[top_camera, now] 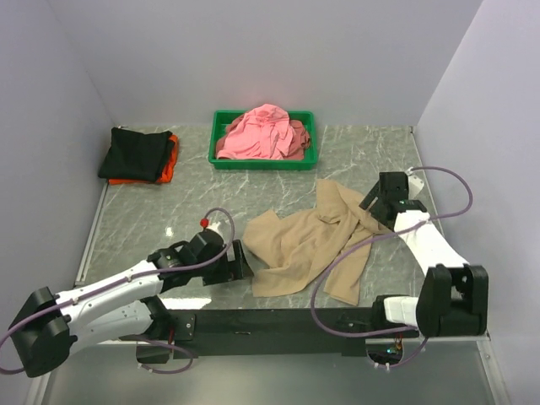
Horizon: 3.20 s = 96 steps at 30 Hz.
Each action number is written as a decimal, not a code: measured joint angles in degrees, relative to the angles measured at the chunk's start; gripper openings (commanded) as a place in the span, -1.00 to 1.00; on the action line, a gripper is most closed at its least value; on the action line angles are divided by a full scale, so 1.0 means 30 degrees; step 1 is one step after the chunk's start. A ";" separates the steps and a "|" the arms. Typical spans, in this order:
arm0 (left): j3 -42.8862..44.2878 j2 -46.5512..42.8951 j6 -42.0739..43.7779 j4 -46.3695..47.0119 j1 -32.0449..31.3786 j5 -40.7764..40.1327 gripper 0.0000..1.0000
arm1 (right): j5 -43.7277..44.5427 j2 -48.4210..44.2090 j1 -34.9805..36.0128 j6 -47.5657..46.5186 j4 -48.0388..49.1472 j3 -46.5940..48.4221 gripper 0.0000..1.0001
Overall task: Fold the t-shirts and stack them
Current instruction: Move the tshirt to the center of the board, then flatten the tshirt out
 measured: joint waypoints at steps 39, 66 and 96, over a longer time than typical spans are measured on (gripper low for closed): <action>0.6761 1.1708 -0.3133 -0.1894 -0.7482 -0.1778 -0.99 | -0.0102 1.3675 0.6921 -0.3497 -0.0415 1.3646 0.57; 0.7329 0.9442 -0.3694 -0.6353 -0.7315 -0.7650 -0.99 | 0.0707 1.5642 0.6003 -0.3548 -0.0248 1.4105 -1.00; 1.5686 -0.2171 -0.2535 -1.1198 -0.7118 -1.9074 -0.99 | 0.3293 -0.9551 0.5814 -0.4648 0.4175 0.5829 -1.00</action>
